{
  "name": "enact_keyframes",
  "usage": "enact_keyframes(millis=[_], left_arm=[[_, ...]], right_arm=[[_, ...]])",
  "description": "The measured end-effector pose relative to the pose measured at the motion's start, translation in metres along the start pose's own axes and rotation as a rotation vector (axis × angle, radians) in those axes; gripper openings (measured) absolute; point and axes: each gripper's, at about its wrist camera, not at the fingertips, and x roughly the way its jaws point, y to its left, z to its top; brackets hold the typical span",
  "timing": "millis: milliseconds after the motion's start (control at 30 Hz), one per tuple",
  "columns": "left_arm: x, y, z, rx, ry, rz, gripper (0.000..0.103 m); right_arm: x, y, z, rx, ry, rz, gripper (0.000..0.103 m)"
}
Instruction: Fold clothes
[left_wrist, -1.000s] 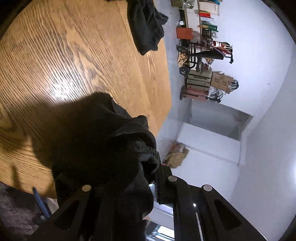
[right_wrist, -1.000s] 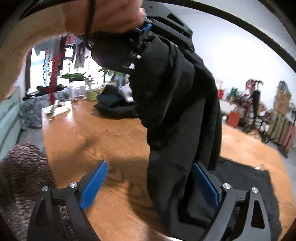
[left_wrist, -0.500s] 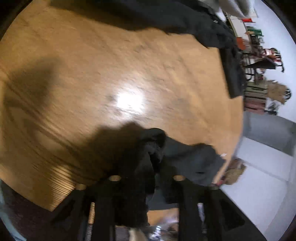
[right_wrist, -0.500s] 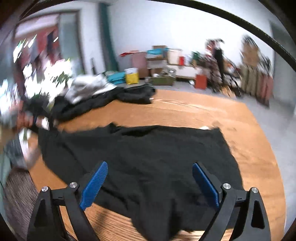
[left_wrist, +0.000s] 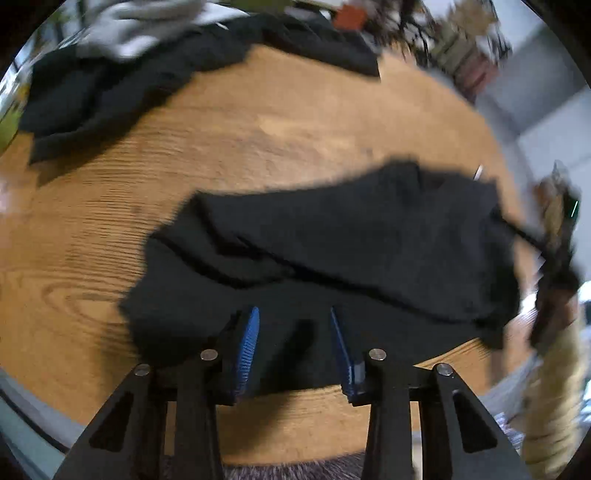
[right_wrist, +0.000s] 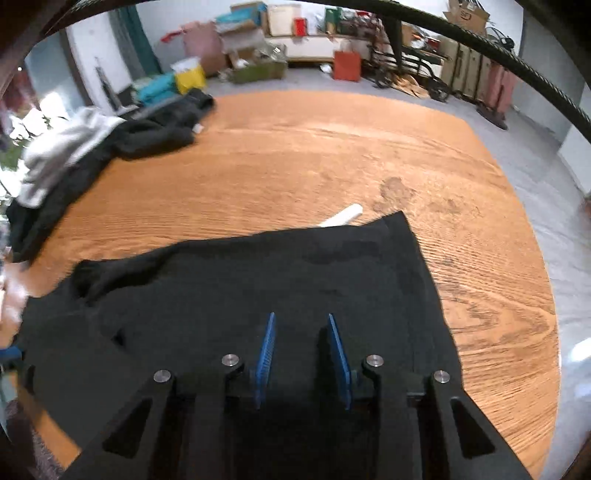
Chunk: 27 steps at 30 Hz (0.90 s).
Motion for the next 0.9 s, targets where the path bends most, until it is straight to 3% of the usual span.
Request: enact_keyframes(millis=[67,100,167,367,467,567,633,733,833,900], left_arm=[[0.009,-0.009,-0.001,0.023,-0.004,0.025,0.040],[0.008,-0.013,-0.002,0.041,-0.023,0.044,0.040],[0.009,-0.014,-0.005,0.032,-0.009,0.054,0.040],[0.013,-0.029,-0.023,0.153,0.165,0.085,0.040],[0.009,-0.023,-0.022,0.106,0.267,-0.012,0.040],[-0.012,-0.013,-0.008,0.050,0.165,-0.042,0.040],[-0.016,-0.006,0.003,0.011,0.109,-0.026,0.040],[-0.004,-0.002,0.009,-0.053,0.113,-0.023,0.040],[0.013,-0.008,0.008,-0.067,0.132,-0.007,0.040],[0.019,-0.009,0.000,-0.067,0.104,0.019,0.040]], right_arm=[[0.007,-0.003,-0.004,-0.035,0.001,-0.094,0.033],[0.008,-0.006,-0.007,-0.043,-0.003,-0.118,0.037],[0.004,-0.018,-0.012,-0.016,-0.003,-0.120,0.034],[-0.021,-0.043,-0.046,-0.035,0.046,-0.162,0.034],[-0.029,-0.047,-0.055,-0.056,0.089,-0.200,0.041],[-0.036,-0.048,-0.051,-0.022,0.129,-0.194,0.042],[-0.048,-0.033,-0.041,0.001,0.086,-0.081,0.041],[-0.060,0.035,-0.019,-0.096,0.012,0.158,0.042],[-0.055,0.119,0.009,-0.197,0.015,0.369,0.040],[-0.050,0.162,0.020,-0.236,0.032,0.440,0.039]])
